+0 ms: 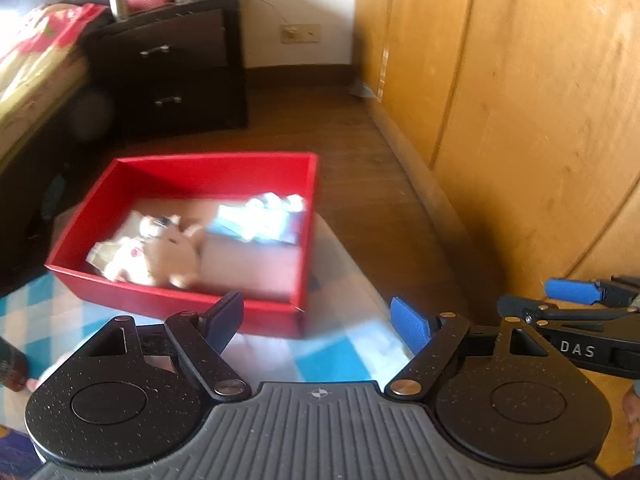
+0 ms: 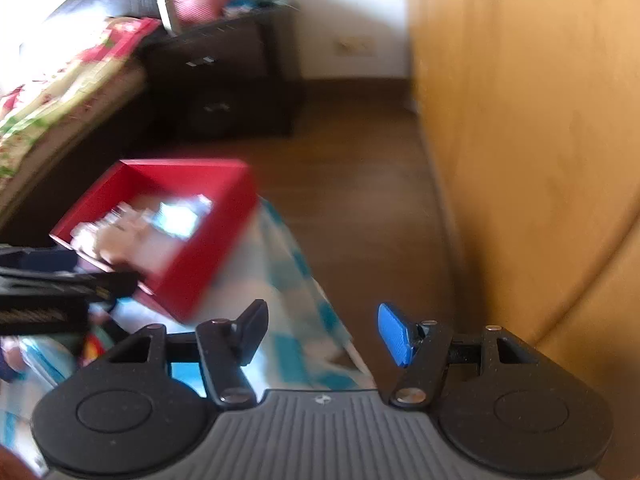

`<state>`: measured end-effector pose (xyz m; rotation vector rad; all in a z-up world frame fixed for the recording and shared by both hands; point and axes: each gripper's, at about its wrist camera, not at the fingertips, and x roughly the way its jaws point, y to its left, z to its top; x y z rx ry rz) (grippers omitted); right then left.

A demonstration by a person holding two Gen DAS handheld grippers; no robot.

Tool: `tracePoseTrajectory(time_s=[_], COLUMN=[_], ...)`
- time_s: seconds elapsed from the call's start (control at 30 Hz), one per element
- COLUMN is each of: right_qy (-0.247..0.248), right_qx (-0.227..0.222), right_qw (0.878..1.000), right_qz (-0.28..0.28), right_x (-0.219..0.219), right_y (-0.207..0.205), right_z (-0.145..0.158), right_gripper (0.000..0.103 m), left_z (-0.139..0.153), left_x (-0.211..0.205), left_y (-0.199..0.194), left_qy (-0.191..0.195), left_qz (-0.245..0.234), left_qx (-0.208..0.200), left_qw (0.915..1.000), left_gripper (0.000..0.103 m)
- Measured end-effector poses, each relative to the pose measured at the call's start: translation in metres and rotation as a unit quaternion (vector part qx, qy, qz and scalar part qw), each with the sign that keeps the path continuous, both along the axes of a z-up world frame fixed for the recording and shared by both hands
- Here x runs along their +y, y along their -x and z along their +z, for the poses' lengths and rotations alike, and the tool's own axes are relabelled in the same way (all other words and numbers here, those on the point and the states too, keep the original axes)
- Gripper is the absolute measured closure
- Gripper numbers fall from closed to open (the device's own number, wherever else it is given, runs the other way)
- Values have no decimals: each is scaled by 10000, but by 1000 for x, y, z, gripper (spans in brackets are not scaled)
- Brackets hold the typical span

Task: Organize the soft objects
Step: 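Move the right gripper down to the pink sock on the floor, then grasp the pink sock with the right gripper and lift it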

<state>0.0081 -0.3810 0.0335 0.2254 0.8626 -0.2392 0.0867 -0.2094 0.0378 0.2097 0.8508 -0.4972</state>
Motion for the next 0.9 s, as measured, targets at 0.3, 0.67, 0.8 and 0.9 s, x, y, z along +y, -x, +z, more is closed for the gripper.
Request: tracePoseTrajectory(time_s=[0.3,0.67,0.8,0.9], right_qy=[239,-194,-252,-313], right_qx=[977,2015,2254,2424], right_qw=[9904,9722,9657,9598], right_qz=[-947,-1173,-1262,-1383], right_x=[-45,-62,-65,-69], right_y=[44,46,42,43], right_z=[-97,-215,-255,-278], right_gripper=[64,72,73,75], left_z=[-27,-48,-55,-58], left_x=[-48,-72,-71,-70], left_y=[30,37,35,32], left_qy=[-37,-47,-15,10], left_qz=[-654,-1005,-1073,-1110], left_qx=[233,451,549,617], left_qw=[9976,9939,9927,9919], left_gripper=[25,25,24,24])
